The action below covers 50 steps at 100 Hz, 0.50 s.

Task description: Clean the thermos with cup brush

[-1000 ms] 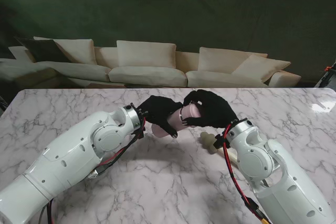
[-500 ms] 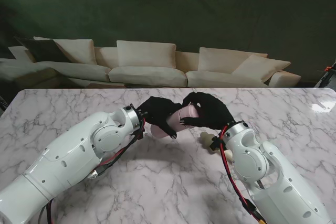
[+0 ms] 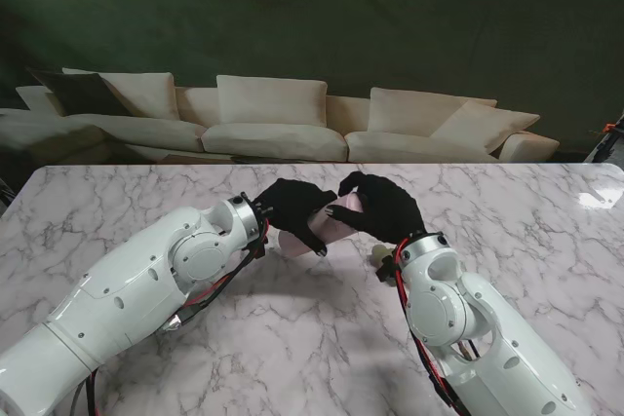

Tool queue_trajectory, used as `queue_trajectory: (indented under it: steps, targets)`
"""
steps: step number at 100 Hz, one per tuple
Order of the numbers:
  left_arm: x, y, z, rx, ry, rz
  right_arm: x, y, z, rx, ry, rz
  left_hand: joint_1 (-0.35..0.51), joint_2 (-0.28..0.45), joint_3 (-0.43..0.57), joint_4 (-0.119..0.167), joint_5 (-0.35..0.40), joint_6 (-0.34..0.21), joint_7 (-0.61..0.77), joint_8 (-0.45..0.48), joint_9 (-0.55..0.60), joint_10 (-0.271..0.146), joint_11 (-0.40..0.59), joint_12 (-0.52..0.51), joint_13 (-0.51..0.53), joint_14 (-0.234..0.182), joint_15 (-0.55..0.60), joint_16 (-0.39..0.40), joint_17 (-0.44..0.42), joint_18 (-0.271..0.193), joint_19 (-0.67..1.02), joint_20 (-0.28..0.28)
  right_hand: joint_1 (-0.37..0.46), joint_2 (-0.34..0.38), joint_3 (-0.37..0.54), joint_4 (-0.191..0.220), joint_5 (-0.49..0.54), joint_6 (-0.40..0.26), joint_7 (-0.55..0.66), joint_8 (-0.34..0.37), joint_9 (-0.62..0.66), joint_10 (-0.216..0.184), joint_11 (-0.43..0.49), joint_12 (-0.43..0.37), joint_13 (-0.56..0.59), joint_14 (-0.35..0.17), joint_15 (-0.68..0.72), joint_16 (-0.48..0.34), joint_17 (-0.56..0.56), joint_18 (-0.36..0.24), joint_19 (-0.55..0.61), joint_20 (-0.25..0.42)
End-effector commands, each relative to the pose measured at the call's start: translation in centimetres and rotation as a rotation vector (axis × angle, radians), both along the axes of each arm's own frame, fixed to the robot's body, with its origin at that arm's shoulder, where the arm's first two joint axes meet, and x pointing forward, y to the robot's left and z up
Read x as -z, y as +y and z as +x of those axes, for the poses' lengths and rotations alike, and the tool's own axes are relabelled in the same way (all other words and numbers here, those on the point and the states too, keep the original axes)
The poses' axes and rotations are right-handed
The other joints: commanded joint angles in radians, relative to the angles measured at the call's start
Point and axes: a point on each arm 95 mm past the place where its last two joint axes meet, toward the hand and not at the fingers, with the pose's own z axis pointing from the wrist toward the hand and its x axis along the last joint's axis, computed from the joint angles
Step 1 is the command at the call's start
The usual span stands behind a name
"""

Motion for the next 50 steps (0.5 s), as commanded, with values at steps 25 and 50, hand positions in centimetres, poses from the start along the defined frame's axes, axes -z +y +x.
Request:
queue_trajectory:
  steps: [25,50]
  targets:
    - [-0.51,-0.83,-0.04,0.023,-0.001,-0.002,0.32,0.48,-0.39,0.005,0.007,-0.052,0.348,0.381,0.376,0.11,0.092,-0.229,0.14,0.039,0.026,-0.068,0.069,0.032,0.088,-0.064,0.164,0.042,0.011,-0.107,0.039,0.003,-0.215,0.168,-0.227,0.069,-0.208,-0.087,-0.202,-0.065,-0.136,-0.133,-0.098,-0.06,-0.283,0.018,-0.015,-0.002,-0.312,0.194,-0.052,0.02]
    - [-0.35,-0.88,-0.09,0.025,0.004,0.003,-0.2,0.19,-0.36,0.007,-0.056,-0.087,0.348,0.381,0.376,0.11,0.093,-0.227,0.14,0.038,0.026,-0.068,0.068,0.032,0.088,-0.065,0.164,0.042,0.01,-0.107,0.039,0.003,-0.3,0.252,-0.295,0.085,-0.286,-0.155,-0.268,-0.081,-0.226,-0.19,-0.169,-0.088,-0.507,-0.021,-0.057,-0.01,-0.589,0.065,-0.108,0.11]
